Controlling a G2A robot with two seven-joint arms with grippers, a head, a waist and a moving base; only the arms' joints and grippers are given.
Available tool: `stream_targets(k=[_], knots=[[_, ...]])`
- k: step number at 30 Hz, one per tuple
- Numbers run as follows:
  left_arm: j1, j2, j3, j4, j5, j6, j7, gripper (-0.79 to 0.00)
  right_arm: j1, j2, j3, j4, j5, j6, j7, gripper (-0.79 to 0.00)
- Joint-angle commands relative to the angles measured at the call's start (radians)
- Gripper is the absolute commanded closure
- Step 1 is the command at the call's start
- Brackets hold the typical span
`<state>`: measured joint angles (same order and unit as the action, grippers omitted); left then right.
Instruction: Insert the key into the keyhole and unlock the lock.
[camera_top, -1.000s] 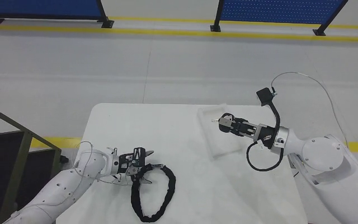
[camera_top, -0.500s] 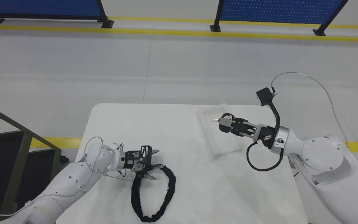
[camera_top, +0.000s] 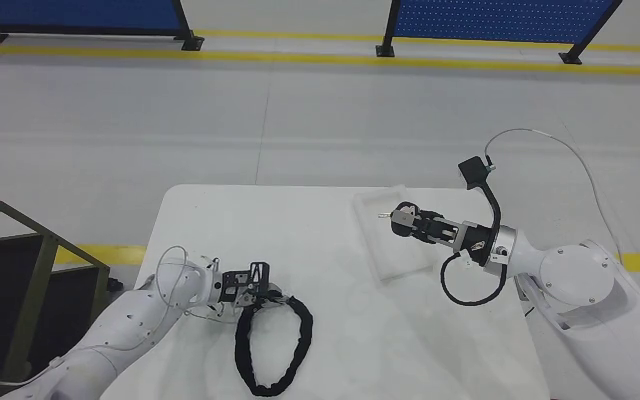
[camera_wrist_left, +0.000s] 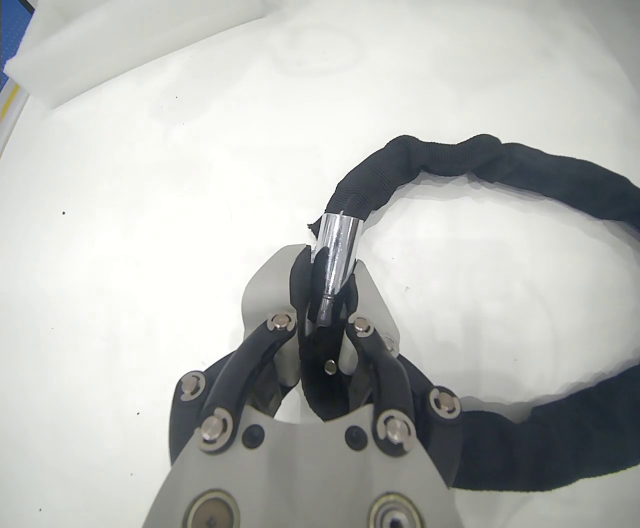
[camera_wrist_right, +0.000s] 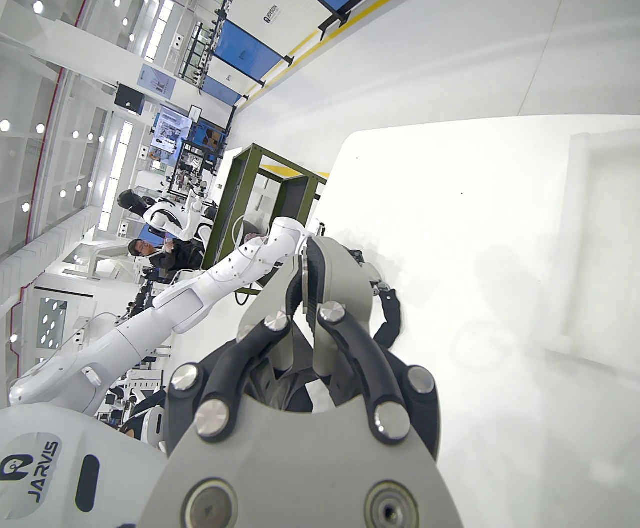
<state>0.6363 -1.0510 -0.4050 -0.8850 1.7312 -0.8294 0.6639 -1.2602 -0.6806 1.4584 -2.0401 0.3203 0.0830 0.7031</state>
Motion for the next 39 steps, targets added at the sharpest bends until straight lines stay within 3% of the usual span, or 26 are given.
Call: stream_targets(k=[1,7,19,24,31,36,39], knots=[[0.001,0.004,-0.005,-0.006,0.009,-0.002,0.008,0.000,0.000,0.000,0.000,0.000,0.000,0.000,0.000,0.000],[0.007,0.020,-0.041,-0.062,-0.026,-0.042,0.059,0.000,0.000,0.000,0.000,0.000,0.000,0.000,0.000,0.000],[0.055,0.053,-0.166,-0.279,-0.227,-0.113,0.021,0.000,-0.002,0.000,-0.002,-0.002,0.003,-0.002,0.001,0.000],[0.076,0.056,-0.202,-0.369,-0.312,-0.144,-0.020,0.000,0.024,0.005,-0.016,-0.082,-0.096,0.002,0.135,0.000],[0.095,0.049,-0.246,-0.468,-0.410,-0.109,-0.060,0.000,0.053,0.011,0.021,-0.233,-0.178,0.076,0.216,0.000],[0.091,0.046,-0.270,-0.545,-0.364,-0.073,-0.062,0.000,0.070,0.014,0.050,-0.310,-0.205,0.126,0.251,0.000],[0.091,0.042,-0.279,-0.564,-0.340,-0.056,-0.007,0.000,0.104,0.013,0.053,-0.310,-0.181,0.131,0.285,0.000]])
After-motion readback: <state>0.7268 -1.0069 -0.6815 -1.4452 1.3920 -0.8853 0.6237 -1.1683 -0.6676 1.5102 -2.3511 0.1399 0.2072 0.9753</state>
